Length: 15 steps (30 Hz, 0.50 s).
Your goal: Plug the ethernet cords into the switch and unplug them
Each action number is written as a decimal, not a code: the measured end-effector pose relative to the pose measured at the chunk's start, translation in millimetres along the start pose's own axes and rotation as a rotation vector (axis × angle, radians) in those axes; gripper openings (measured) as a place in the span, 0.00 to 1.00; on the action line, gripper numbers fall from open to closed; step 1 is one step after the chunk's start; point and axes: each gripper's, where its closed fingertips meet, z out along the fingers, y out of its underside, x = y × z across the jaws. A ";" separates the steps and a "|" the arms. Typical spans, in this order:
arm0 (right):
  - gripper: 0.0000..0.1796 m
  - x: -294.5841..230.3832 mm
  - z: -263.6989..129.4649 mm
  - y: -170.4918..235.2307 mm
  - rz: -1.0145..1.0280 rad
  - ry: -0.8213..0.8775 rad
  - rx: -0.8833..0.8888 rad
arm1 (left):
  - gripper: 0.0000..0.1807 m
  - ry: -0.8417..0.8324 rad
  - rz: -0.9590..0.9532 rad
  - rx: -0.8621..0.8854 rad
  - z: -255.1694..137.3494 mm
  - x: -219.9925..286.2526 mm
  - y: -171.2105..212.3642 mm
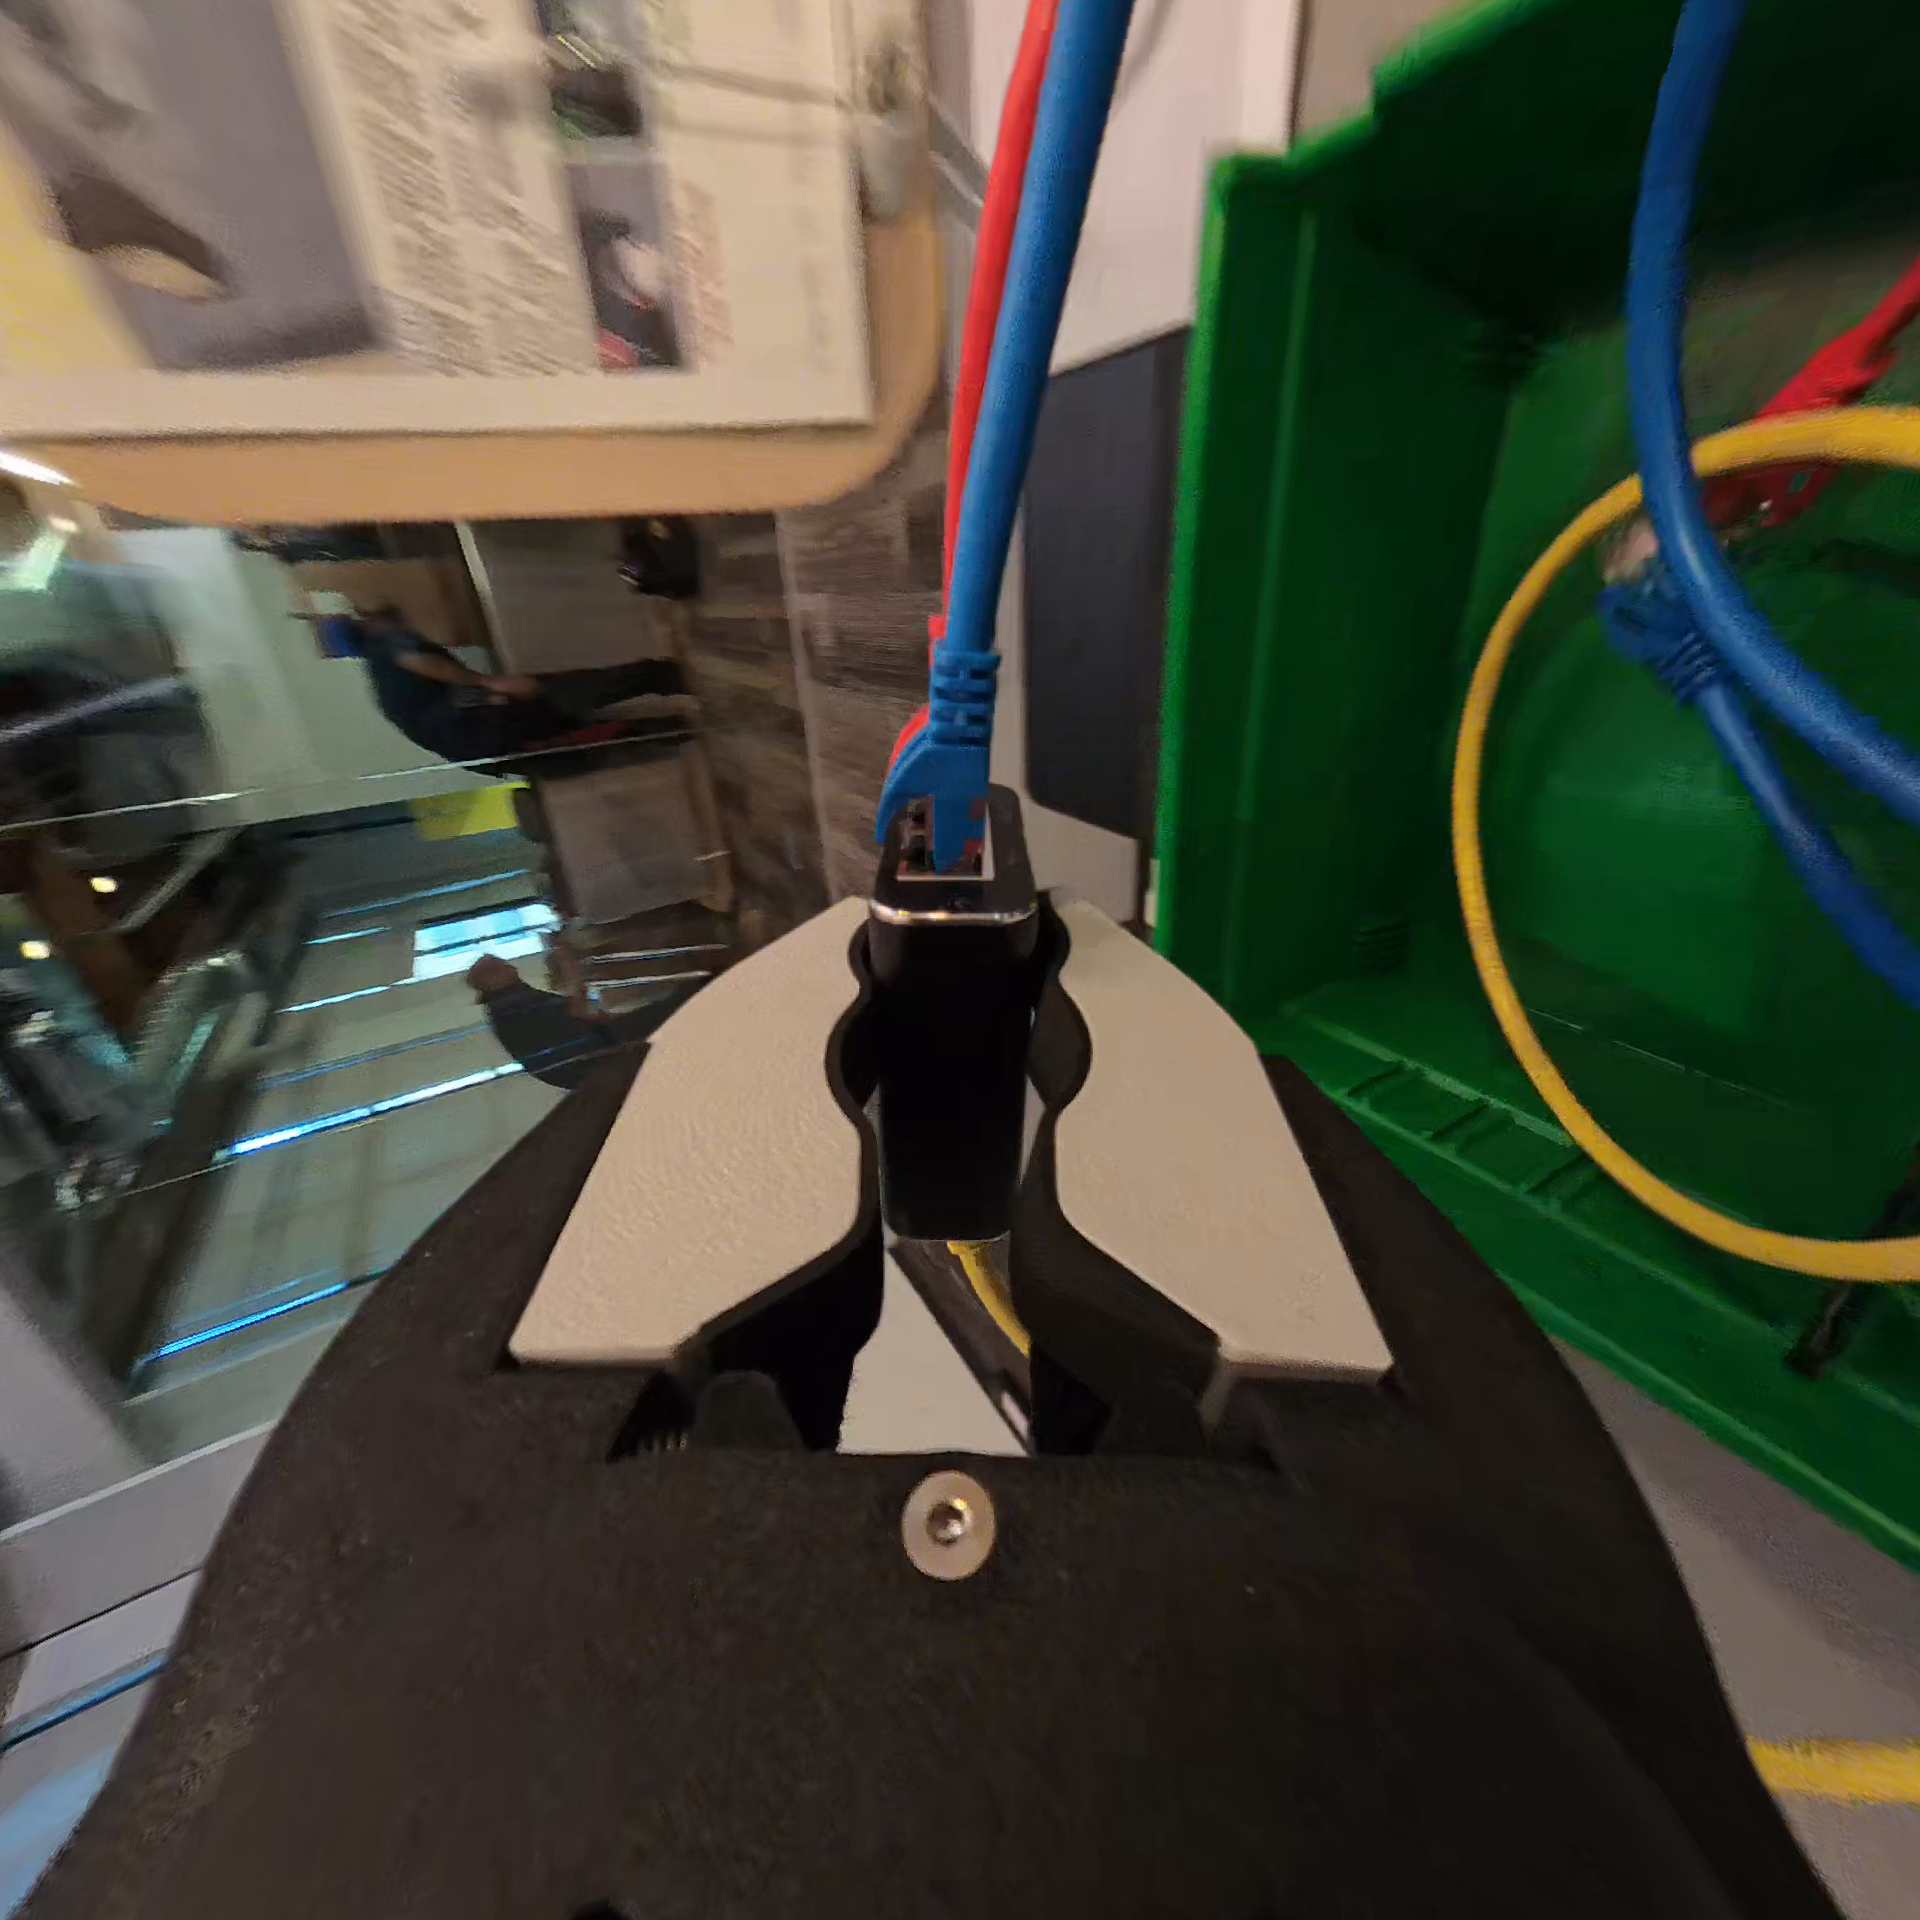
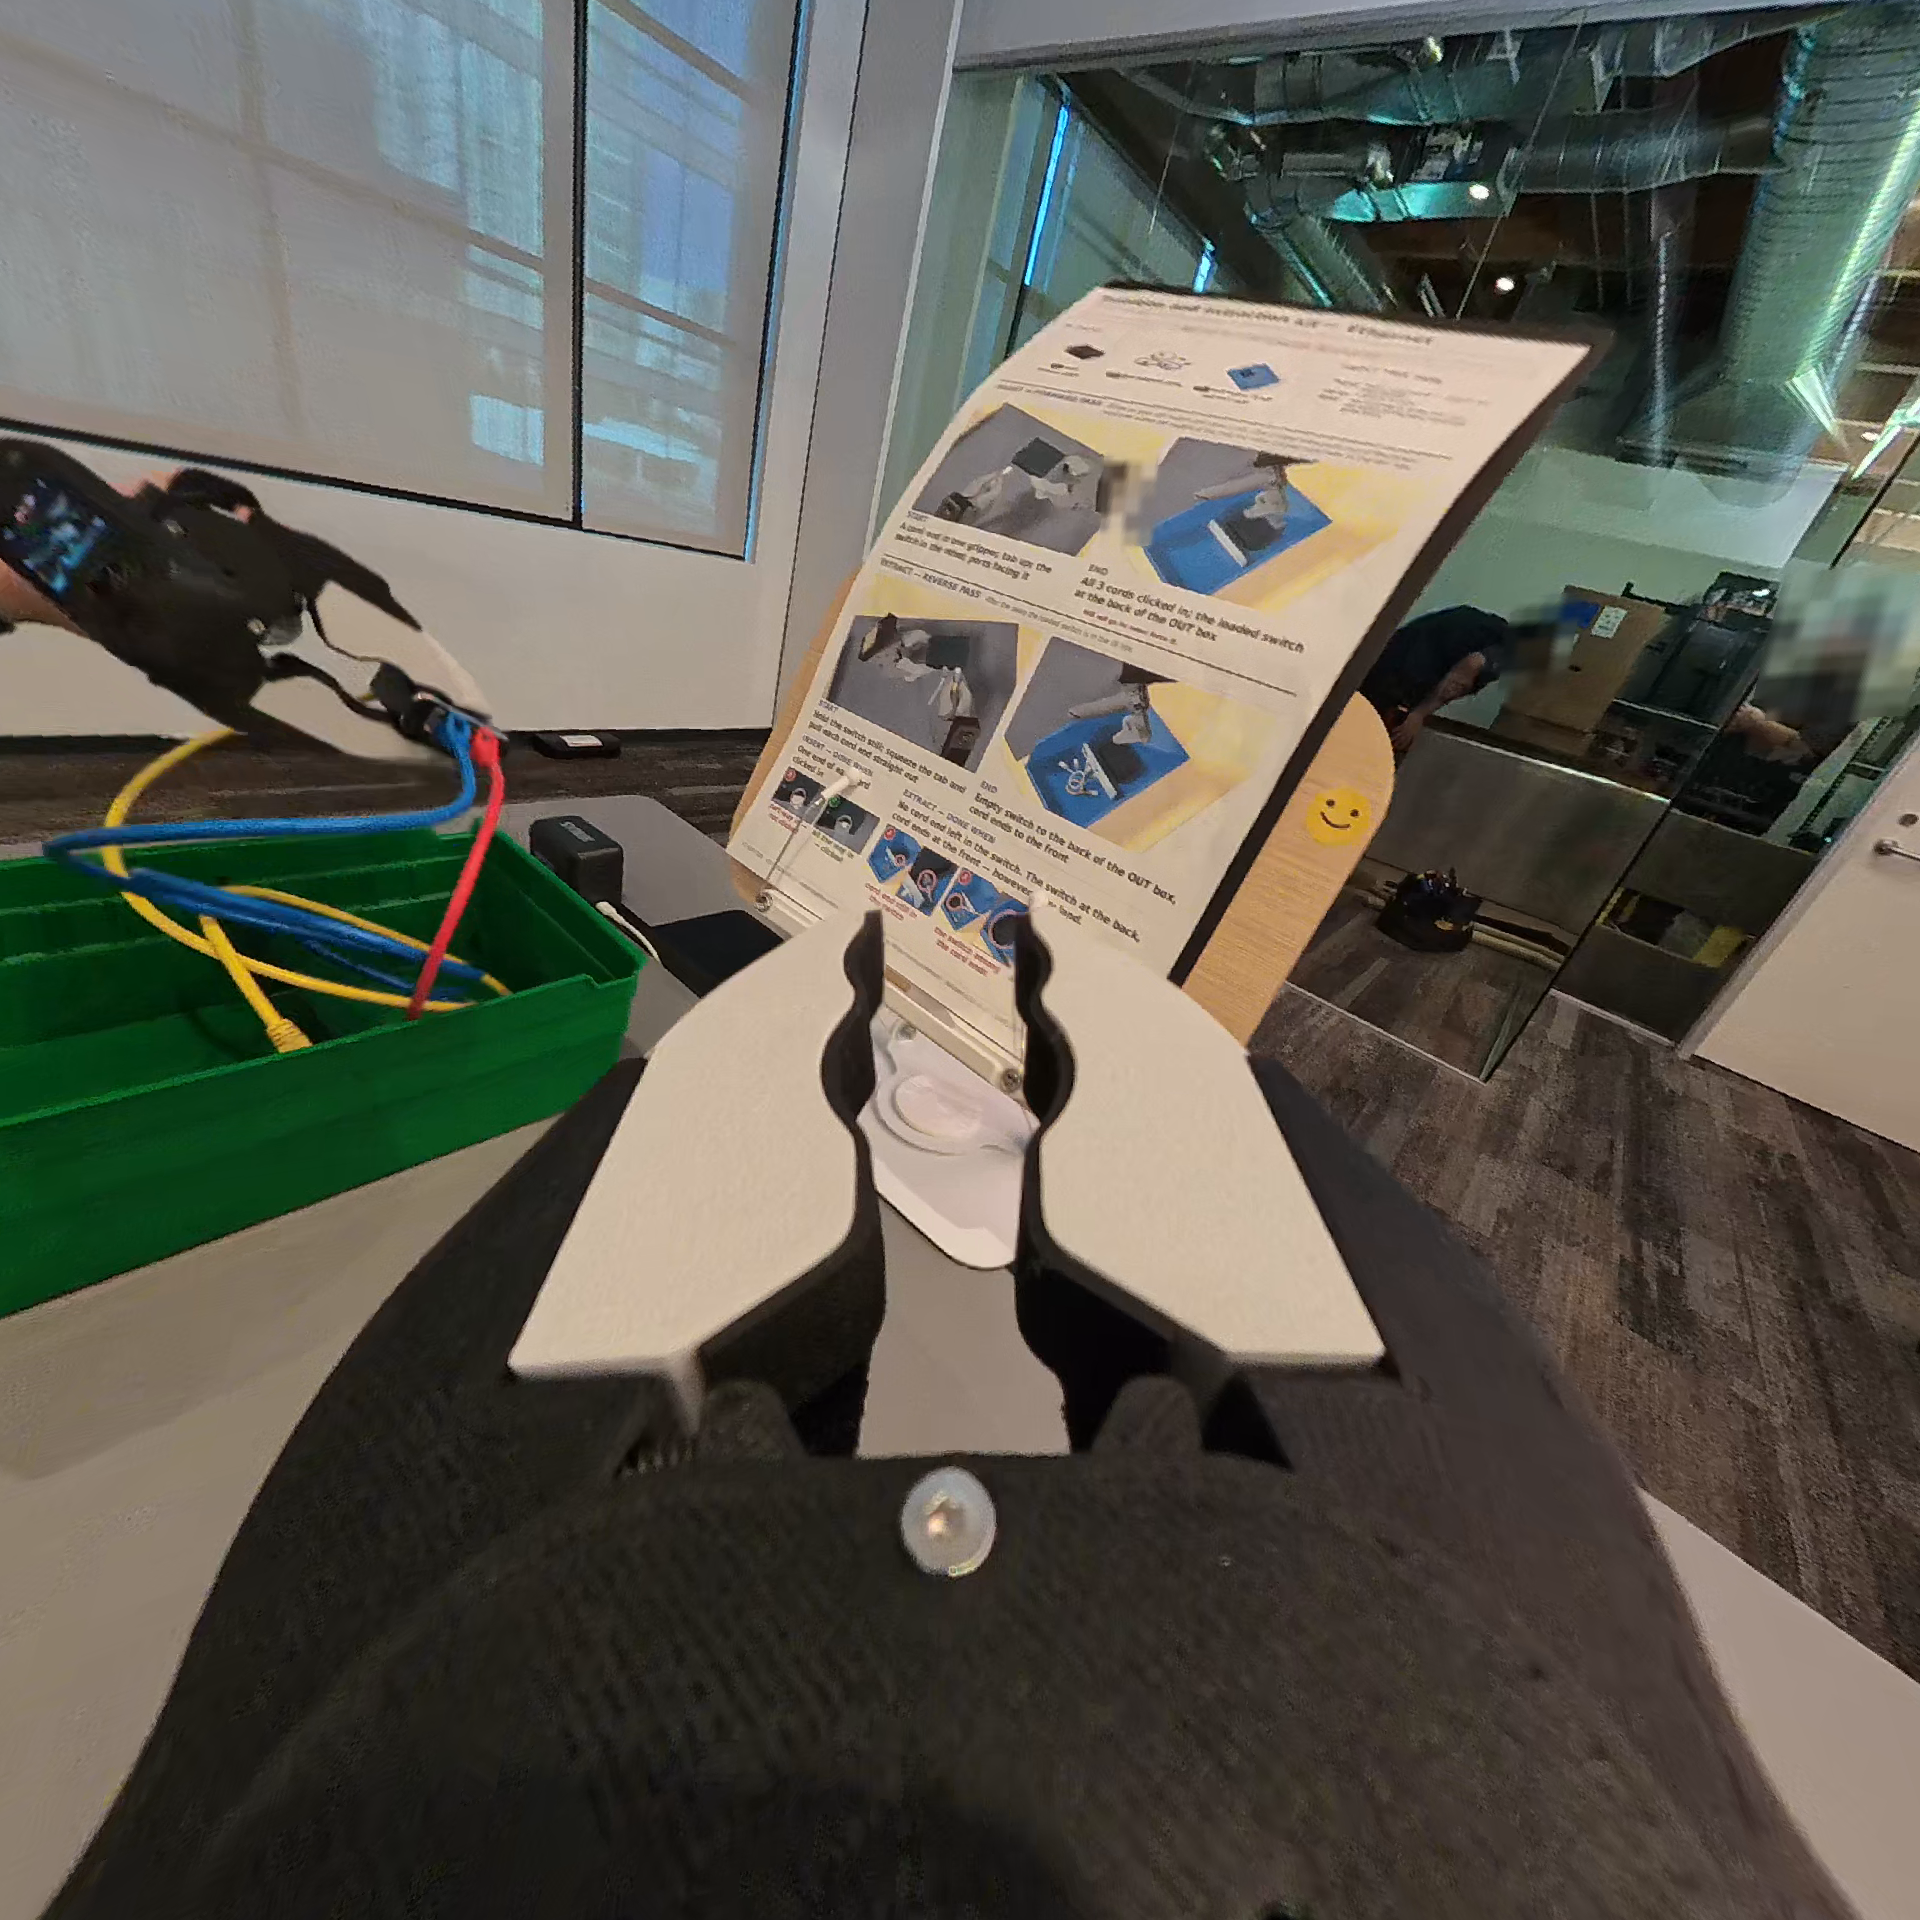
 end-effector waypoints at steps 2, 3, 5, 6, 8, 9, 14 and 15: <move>0.14 -4.8 0.4 -5.1 -0.014 -0.012 0.021 | 0.14 -0.074 0.002 0.040 -28.0 -21.8 -15.5; 0.14 -7.2 0.5 -7.1 -0.023 -0.018 0.028 | 0.13 -0.119 0.003 0.060 -43.3 -34.3 -24.2; 0.14 -11.4 0.8 -9.7 -0.036 -0.026 0.035 | 0.14 -0.182 -0.005 0.114 -75.1 -58.5 -44.2; 0.14 -13.4 0.7 -10.7 -0.038 -0.032 0.036 | 0.14 -0.216 -0.003 0.132 -91.2 -72.0 -53.3; 0.14 -16.1 -0.1 -13.3 -0.042 -0.041 0.044 | 0.14 -0.270 0.009 0.156 -121.5 -98.1 -70.1; 0.14 -16.3 -1.2 -14.8 -0.042 -0.041 0.049 | 0.14 -0.298 0.015 0.168 -136.3 -111.3 -79.0; 0.14 -13.5 -13.2 -26.0 -0.022 -0.041 0.097 | 0.13 -0.380 0.007 0.317 -206.7 -165.9 -140.9; 0.14 -12.4 -16.6 -28.3 -0.016 -0.040 0.107 | 0.14 -0.383 0.003 0.364 -218.5 -173.3 -156.9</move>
